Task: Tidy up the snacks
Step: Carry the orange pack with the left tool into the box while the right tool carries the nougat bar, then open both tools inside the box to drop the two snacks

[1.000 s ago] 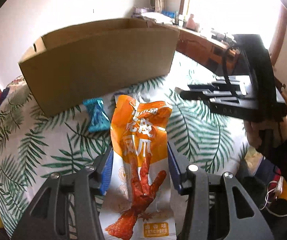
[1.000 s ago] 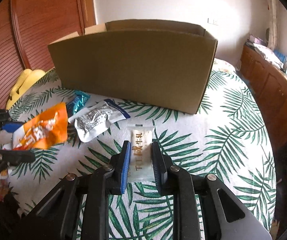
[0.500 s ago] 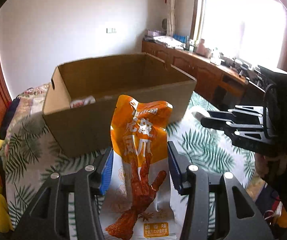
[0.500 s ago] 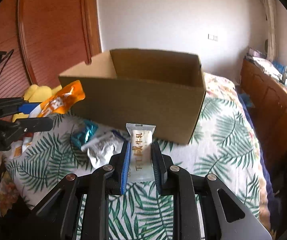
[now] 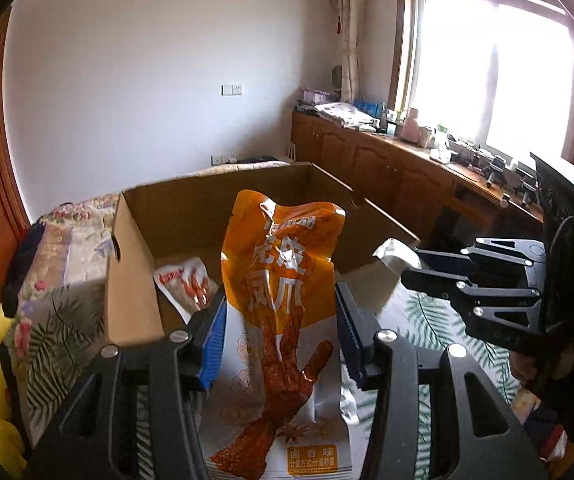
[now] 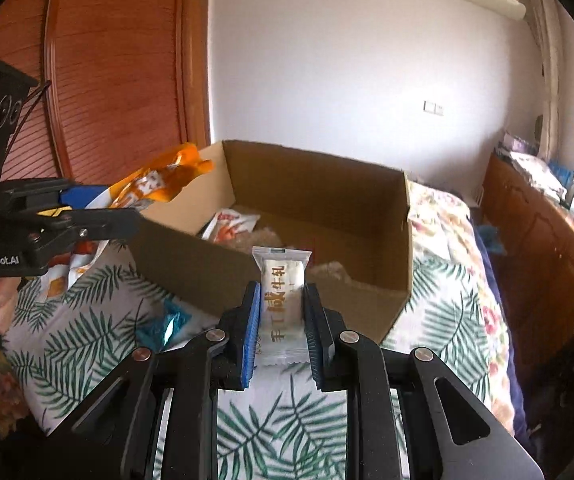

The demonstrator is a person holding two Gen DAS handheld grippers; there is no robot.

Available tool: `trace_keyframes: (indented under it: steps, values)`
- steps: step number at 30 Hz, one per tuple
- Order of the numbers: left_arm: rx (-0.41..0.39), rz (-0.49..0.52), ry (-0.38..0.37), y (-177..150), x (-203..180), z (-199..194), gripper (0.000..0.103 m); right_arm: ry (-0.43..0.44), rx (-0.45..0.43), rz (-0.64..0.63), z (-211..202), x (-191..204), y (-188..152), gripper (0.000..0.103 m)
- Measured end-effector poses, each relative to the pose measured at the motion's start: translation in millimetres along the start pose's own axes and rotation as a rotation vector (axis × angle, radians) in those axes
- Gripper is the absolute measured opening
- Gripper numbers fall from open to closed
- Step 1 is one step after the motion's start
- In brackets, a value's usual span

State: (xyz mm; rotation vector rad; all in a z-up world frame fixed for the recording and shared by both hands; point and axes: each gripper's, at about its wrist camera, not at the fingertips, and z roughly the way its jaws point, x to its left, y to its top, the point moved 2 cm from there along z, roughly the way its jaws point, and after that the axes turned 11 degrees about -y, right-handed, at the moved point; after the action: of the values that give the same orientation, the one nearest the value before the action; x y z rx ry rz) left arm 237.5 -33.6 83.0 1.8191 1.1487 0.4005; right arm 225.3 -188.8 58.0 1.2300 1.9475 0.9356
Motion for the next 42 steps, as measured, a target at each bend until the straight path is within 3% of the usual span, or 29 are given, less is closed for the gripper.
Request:
trace_keyframes:
  steps: [12,25,28,31,42]
  values:
    - [-0.035,-0.031,0.045,33,37,35,0.048,-0.012,-0.026,-0.002,45,-8,37,0.019]
    - [-0.017,-0.101,0.071,42,74,85,0.051,0.004,0.045,0.027,99,-17,30,0.02]
    - [-0.009,-0.103,0.079,40,74,92,0.055,-0.002,0.049,0.026,100,-16,26,0.021]
    - [-0.021,-0.104,0.077,38,72,90,0.064,-0.013,0.053,0.038,101,-18,25,0.029]
    - [-0.023,-0.038,0.112,24,42,60,0.065,-0.008,0.002,0.048,52,-10,25,0.032]
